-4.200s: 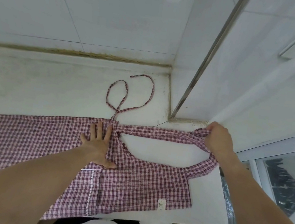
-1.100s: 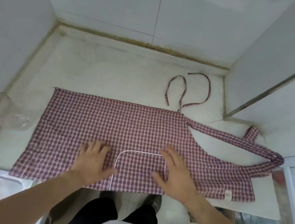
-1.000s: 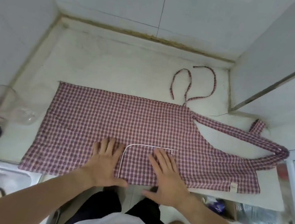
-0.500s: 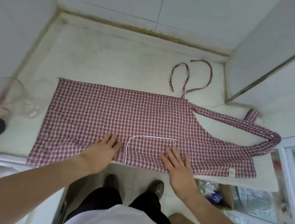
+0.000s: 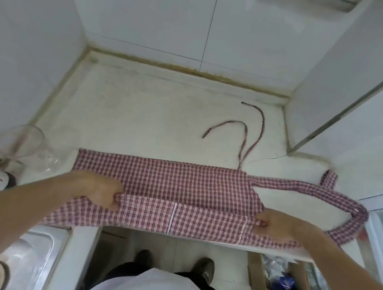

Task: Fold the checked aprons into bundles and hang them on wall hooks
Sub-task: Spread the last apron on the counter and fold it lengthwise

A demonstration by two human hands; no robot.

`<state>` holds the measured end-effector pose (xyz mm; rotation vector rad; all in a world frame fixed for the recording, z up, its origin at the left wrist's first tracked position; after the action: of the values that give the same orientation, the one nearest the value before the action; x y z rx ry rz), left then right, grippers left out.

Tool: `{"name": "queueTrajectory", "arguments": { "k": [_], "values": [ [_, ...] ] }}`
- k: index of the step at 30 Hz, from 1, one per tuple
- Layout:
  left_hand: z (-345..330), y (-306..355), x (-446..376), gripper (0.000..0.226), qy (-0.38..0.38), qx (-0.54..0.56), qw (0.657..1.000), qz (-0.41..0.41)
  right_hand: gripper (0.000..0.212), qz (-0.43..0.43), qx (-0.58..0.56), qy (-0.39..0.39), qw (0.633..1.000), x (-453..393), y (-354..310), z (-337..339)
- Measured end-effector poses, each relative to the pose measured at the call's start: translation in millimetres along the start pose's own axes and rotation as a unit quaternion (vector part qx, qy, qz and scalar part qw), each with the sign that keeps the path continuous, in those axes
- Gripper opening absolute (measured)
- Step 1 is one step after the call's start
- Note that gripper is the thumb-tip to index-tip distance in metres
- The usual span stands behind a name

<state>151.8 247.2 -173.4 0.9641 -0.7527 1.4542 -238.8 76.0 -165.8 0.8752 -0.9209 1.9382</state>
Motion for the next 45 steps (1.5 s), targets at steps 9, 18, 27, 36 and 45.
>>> {"name": "queueTrajectory", "arguments": {
  "k": [9, 18, 27, 36, 45],
  "values": [
    [28.4, -73.9, -19.8, 0.029, 0.133, 0.09, 0.986, 0.043, 0.066, -0.029, -0.108, 0.098, 0.989, -41.6, -0.7, 84.1],
    [12.4, -112.9, -53.0, 0.026, 0.262, 0.179, 0.939, 0.135, 0.056, -0.088, -0.142, 0.216, 0.962, -100.6, 6.4, 84.9],
    [6.6, -126.9, -68.8, 0.028, 0.313, 0.153, 0.915, 0.205, 0.038, -0.116, -0.134, 0.276, 0.945, -119.0, 0.6, 73.8],
    [10.9, -108.2, -73.7, 0.033, 0.35, 0.048, 0.881, 0.315, 0.036, -0.193, -0.11, 0.285, 0.932, -123.0, -12.3, 65.6],
    [-0.5, 59.7, -82.2, 0.051, 0.456, 0.129, 0.872, 0.121, 0.028, 0.131, -0.021, 0.457, 0.88, -126.4, -117.2, -26.9]
  ]
}}
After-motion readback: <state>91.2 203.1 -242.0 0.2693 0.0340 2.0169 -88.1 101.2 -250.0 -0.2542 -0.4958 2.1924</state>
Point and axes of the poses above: each hand's wrist, its own x-axis away from the middle knuckle, its own z-axis out of the back of the hand, y = z × x, the point moved 3 cm from there along -x, towards the middle knuckle, and after that the axes turned 7 degrees about -x, right-handed, at the moved point
